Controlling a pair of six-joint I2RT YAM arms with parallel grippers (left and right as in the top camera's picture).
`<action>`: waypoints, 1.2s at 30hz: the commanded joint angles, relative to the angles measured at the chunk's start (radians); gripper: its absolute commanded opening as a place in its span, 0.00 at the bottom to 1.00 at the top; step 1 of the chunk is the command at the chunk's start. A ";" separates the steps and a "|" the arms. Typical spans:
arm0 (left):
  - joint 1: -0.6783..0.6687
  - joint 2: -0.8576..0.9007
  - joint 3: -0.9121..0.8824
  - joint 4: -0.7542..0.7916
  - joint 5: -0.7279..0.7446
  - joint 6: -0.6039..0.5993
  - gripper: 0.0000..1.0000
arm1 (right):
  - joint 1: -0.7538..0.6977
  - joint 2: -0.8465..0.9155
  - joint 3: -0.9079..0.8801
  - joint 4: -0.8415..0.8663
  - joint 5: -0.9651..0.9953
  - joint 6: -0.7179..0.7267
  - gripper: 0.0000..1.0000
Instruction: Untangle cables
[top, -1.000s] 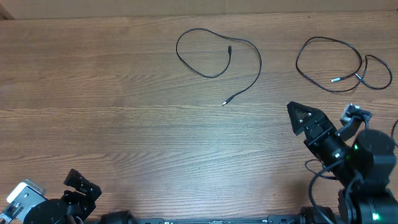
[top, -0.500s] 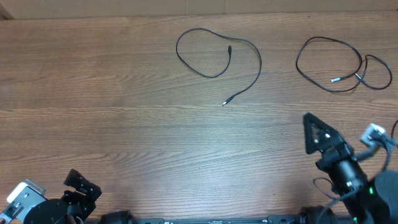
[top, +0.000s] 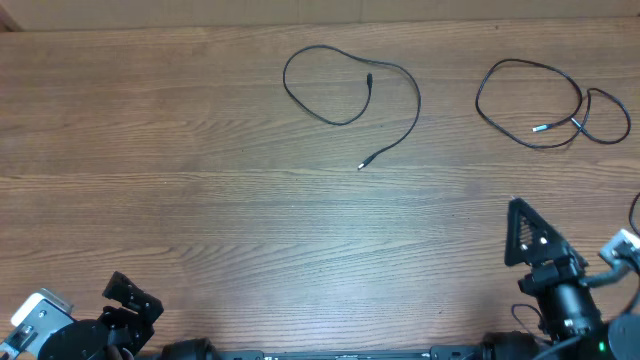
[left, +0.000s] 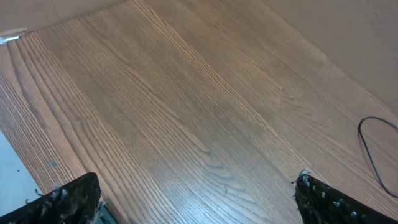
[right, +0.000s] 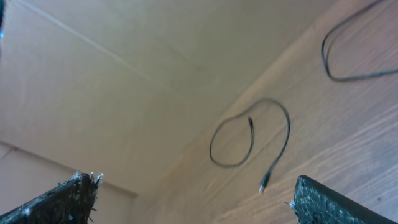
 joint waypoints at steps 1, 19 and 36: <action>0.007 -0.007 -0.002 0.003 -0.005 -0.014 1.00 | 0.012 -0.073 0.002 0.014 0.082 0.001 1.00; 0.007 -0.007 -0.002 0.003 -0.005 -0.014 1.00 | 0.046 -0.229 -0.245 0.341 0.262 0.001 1.00; 0.007 -0.007 -0.002 0.003 -0.005 -0.014 0.99 | 0.046 -0.230 -0.682 0.749 0.375 0.001 1.00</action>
